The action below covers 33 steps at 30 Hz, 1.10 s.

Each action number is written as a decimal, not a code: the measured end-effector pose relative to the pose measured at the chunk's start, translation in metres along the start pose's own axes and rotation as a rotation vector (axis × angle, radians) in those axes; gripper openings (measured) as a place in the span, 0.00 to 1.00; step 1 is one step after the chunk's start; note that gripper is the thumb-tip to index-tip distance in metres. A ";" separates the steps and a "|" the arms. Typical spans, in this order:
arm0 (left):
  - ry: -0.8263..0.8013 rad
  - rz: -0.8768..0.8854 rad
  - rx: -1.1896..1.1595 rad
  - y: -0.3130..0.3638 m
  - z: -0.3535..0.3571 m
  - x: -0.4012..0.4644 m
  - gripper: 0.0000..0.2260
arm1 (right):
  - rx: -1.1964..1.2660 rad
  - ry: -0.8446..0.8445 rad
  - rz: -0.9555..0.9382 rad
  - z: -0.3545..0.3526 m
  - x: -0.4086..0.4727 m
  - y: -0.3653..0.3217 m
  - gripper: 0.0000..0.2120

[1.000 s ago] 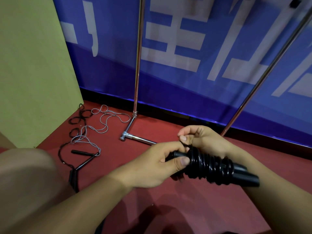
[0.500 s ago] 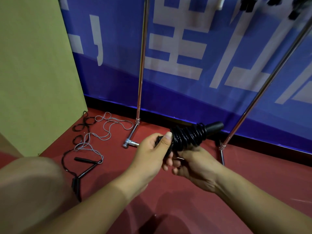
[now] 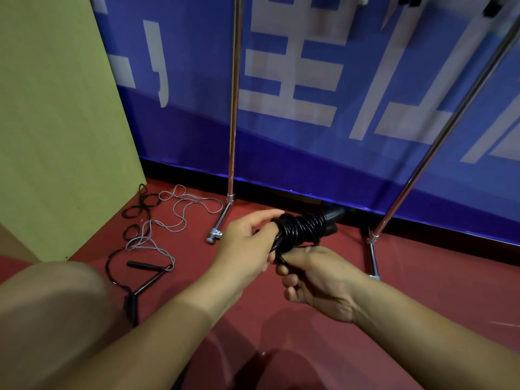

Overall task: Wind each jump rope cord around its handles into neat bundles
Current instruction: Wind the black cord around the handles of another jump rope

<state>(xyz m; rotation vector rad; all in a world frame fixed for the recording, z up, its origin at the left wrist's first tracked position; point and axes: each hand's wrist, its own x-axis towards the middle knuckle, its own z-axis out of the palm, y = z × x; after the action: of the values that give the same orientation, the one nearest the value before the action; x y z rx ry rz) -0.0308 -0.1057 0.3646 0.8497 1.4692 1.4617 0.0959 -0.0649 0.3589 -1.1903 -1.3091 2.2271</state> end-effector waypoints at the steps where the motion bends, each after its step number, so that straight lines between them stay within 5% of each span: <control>1: 0.013 -0.023 -0.007 0.003 -0.001 -0.001 0.13 | -0.009 0.003 -0.001 0.001 -0.002 -0.001 0.12; 13: -0.022 -0.018 0.085 0.004 -0.002 0.002 0.17 | -0.043 0.066 -0.027 0.010 -0.012 -0.004 0.06; 21: -0.192 0.067 -0.004 0.006 -0.006 0.003 0.25 | -0.073 0.038 -0.008 0.016 -0.019 -0.004 0.04; 27: -0.343 0.135 -0.125 0.008 -0.010 0.001 0.17 | 0.001 -0.023 0.036 0.018 -0.026 -0.008 0.08; 33: -0.434 0.159 -0.081 0.011 -0.013 0.001 0.22 | 0.131 -0.065 0.075 0.014 -0.033 -0.014 0.09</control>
<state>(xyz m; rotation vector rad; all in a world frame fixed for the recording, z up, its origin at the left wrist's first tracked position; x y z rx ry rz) -0.0439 -0.1093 0.3750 1.1690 1.0316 1.3338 0.1033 -0.0856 0.3905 -1.1465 -1.1391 2.3827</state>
